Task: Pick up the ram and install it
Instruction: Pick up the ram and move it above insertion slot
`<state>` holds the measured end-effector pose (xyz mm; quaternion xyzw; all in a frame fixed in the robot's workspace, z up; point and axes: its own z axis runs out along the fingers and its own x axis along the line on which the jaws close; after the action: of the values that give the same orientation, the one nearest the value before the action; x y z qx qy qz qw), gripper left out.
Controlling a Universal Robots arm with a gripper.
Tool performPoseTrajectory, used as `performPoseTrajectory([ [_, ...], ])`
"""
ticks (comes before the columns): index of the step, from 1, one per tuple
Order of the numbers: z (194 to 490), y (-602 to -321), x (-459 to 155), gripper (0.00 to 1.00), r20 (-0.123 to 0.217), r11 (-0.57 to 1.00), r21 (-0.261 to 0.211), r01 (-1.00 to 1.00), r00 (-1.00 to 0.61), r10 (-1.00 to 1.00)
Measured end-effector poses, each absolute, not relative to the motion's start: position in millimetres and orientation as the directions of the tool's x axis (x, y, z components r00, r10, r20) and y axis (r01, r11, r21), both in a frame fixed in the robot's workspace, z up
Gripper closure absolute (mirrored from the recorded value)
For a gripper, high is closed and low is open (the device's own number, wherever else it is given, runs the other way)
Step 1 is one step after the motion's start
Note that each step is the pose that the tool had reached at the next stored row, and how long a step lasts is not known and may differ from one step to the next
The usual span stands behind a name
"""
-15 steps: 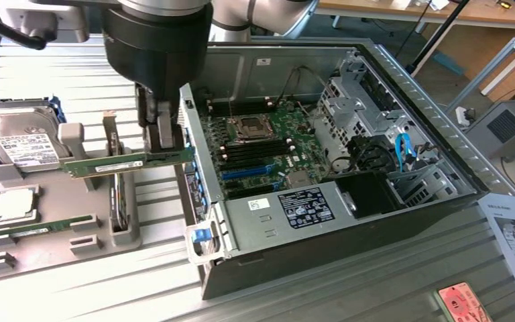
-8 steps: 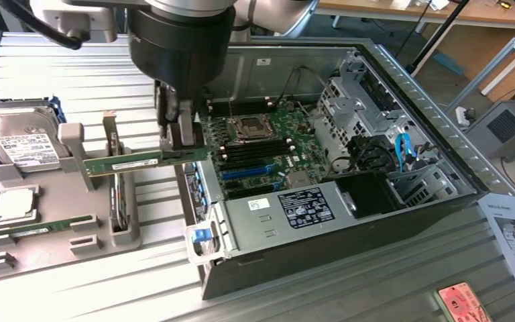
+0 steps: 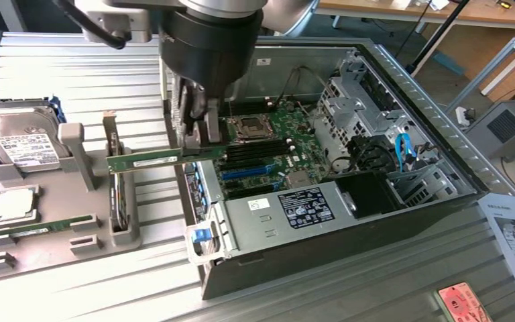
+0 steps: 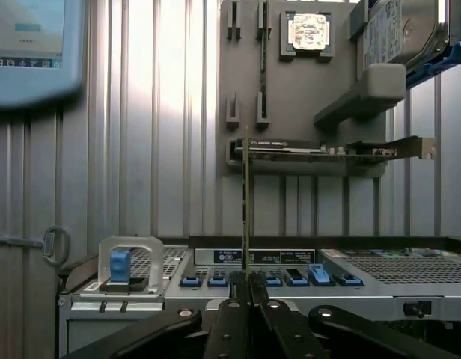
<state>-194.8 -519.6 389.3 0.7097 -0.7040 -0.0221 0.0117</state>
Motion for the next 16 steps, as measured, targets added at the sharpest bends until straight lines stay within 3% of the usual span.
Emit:
performPoseTrajectory([
  [16,389.4,-519.6,-151.5,0.88,-0.015,-0.008,0.051,-0.999,0.008,-1.0],
])
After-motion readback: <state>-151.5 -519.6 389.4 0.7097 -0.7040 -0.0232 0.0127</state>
